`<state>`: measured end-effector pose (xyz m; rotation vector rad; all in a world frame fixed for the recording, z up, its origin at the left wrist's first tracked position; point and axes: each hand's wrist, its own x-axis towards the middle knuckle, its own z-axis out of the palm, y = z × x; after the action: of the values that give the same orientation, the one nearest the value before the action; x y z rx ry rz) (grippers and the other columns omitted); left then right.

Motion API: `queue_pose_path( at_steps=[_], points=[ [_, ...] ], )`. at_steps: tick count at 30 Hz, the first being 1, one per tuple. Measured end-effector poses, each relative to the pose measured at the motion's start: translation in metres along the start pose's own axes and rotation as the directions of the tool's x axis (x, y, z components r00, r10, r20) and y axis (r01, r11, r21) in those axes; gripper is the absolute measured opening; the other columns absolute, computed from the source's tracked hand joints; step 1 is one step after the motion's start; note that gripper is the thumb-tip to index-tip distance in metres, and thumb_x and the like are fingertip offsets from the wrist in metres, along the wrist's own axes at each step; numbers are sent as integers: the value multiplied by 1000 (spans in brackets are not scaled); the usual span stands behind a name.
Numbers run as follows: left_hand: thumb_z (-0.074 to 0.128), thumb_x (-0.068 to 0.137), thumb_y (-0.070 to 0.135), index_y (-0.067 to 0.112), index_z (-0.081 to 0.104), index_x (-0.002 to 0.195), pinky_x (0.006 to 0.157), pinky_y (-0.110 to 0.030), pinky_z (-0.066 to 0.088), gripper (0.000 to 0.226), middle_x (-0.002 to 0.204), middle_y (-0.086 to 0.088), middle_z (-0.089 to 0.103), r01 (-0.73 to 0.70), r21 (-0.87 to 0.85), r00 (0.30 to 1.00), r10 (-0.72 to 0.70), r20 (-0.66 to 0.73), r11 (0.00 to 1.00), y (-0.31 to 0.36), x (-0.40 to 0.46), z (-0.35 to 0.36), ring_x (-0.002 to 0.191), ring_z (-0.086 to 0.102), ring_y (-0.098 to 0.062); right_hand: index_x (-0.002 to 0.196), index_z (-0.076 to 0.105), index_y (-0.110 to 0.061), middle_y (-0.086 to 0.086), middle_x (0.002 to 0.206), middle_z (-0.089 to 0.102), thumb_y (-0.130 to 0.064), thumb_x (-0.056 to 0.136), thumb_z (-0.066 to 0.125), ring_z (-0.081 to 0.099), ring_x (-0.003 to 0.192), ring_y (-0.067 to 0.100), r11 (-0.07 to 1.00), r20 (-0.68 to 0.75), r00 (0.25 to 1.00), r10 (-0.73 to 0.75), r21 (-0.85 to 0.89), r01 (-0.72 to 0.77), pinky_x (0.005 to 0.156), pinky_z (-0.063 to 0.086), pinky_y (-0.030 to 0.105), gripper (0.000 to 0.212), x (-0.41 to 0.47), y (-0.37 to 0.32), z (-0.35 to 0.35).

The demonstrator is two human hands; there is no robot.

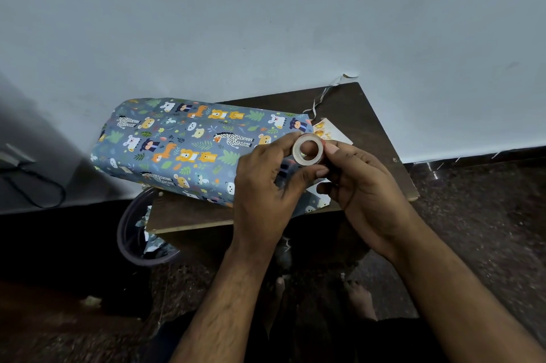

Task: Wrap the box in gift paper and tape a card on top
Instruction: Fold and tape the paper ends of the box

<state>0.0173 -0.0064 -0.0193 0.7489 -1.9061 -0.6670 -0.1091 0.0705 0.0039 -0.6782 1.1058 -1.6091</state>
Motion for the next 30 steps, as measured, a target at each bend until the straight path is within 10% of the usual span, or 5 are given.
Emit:
queue_pose_path(
  at_steps=[30],
  points=[
    [80,68,70,21,66,91,74,-52,54,57,91,1,71,97,-95,990,-106,-92,991,-4,4,-4,87,69,-27,97,73,-11,-2,93,79,-9,83,69,73,89,9,924,-15,928,-371,-101,368,77,55,20,15,4,7,3]
  ],
)
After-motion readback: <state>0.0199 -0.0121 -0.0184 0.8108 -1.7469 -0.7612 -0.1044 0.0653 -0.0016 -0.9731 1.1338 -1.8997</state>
